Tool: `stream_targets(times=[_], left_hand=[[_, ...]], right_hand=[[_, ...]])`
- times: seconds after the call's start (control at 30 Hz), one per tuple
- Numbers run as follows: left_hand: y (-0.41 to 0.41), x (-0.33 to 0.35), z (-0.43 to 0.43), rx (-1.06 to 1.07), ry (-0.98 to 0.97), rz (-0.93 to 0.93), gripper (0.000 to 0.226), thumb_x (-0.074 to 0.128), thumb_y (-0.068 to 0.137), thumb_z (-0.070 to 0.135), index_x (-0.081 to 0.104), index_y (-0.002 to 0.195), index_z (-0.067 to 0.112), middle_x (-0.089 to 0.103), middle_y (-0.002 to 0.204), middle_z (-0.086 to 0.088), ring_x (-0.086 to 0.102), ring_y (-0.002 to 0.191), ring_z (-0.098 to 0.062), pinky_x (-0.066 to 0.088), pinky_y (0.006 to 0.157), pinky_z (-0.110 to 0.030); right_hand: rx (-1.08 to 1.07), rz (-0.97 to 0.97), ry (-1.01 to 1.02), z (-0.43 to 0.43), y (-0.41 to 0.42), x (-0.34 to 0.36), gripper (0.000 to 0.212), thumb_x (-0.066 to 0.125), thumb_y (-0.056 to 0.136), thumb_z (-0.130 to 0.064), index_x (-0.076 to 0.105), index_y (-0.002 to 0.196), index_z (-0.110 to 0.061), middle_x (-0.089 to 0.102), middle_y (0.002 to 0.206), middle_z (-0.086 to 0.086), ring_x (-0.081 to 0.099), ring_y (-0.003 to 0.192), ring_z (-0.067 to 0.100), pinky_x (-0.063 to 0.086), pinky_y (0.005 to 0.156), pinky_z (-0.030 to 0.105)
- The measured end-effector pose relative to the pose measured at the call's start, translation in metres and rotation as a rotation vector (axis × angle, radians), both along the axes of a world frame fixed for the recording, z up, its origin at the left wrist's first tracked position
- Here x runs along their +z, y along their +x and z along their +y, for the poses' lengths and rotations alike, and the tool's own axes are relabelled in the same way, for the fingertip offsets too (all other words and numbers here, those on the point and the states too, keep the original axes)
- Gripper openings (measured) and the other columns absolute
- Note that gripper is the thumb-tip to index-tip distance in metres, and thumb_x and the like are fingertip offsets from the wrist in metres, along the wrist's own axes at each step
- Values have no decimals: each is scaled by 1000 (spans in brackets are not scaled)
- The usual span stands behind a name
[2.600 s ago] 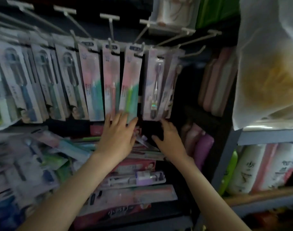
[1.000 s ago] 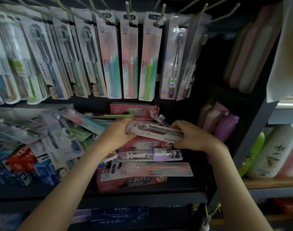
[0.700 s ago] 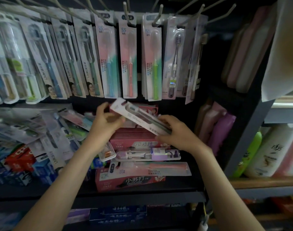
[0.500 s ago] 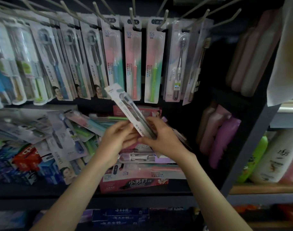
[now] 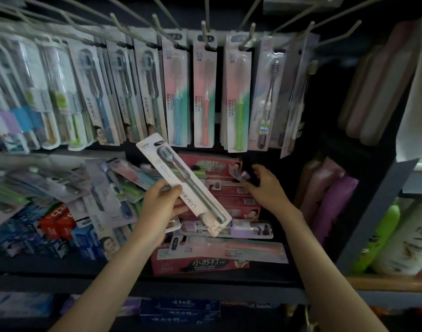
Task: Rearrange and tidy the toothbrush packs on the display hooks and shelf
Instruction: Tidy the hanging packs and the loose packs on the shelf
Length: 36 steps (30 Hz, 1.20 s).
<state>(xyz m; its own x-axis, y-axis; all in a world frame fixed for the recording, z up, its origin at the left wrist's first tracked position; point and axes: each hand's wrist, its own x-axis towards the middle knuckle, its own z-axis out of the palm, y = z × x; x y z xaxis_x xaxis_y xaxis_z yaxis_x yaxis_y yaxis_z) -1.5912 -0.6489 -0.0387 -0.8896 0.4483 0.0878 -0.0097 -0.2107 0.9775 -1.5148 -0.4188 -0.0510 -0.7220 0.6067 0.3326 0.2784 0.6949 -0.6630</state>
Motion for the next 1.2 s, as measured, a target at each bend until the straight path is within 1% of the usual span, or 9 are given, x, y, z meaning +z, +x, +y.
stream_targets(times=[0.1,0.2,0.27,0.4,0.63,0.83,1.0,1.13,1.2], left_hand=[[1,0,1,-2,-6,17,15,50,95,6,61,99,15,68,102,-10,70,84,-20,58,65,-25],[3,-2,1,-16,-5,24,15,50,95,5,61,100,15,69,102,-11,70,83,-19,58,65,-25],[2,-4,1,-23,-17,26,15,51,95,6,60,105,13,68,104,-11,70,85,-20,58,66,-26],[1,-6,2,-6,-31,36,16,50,96,7,60,106,14,68,105,-11,70,86,-18,57,66,-25],[2,-5,6,16,-18,56,16,52,95,8,61,103,17,68,105,-11,70,87,-20,58,68,-27],[3,8,0,76,24,129,17,52,95,8,62,100,20,68,102,-8,70,80,-14,56,63,-22],[8,20,-7,154,26,192,18,51,96,10,62,107,19,70,97,-5,70,79,-16,58,67,-27],[13,28,-14,193,14,252,14,49,97,15,62,97,21,70,80,8,70,80,-17,57,68,-29],[15,32,-16,217,-4,310,14,49,98,18,61,93,21,69,81,1,68,81,-22,56,69,-32]], right_hand=[[69,-183,-124,15,-11,3,64,61,89,-26,31,144,-9,45,140,15,44,128,29,38,102,33],[112,-225,-113,18,-20,2,48,60,90,-20,44,134,-9,54,122,8,51,116,27,42,89,30],[81,-225,-10,21,-23,0,38,62,88,-21,52,122,-8,53,116,11,49,113,31,40,84,29],[28,-284,229,21,-17,4,56,71,80,-30,50,129,-14,44,117,14,38,112,31,35,90,31],[116,-65,584,-12,4,17,61,68,79,-32,48,132,-11,47,126,9,39,118,29,31,93,35],[270,262,510,-52,14,48,63,71,81,-28,45,134,-6,54,125,9,55,111,26,50,87,34],[359,460,381,-82,11,71,65,69,79,-37,46,132,-8,53,118,4,53,107,17,48,85,29],[407,601,144,-102,6,87,56,74,78,-30,51,126,-12,52,112,-8,47,100,-3,35,84,2],[394,597,-29,-108,0,97,48,74,77,-31,54,118,-17,58,108,-8,53,95,1,40,79,6]])
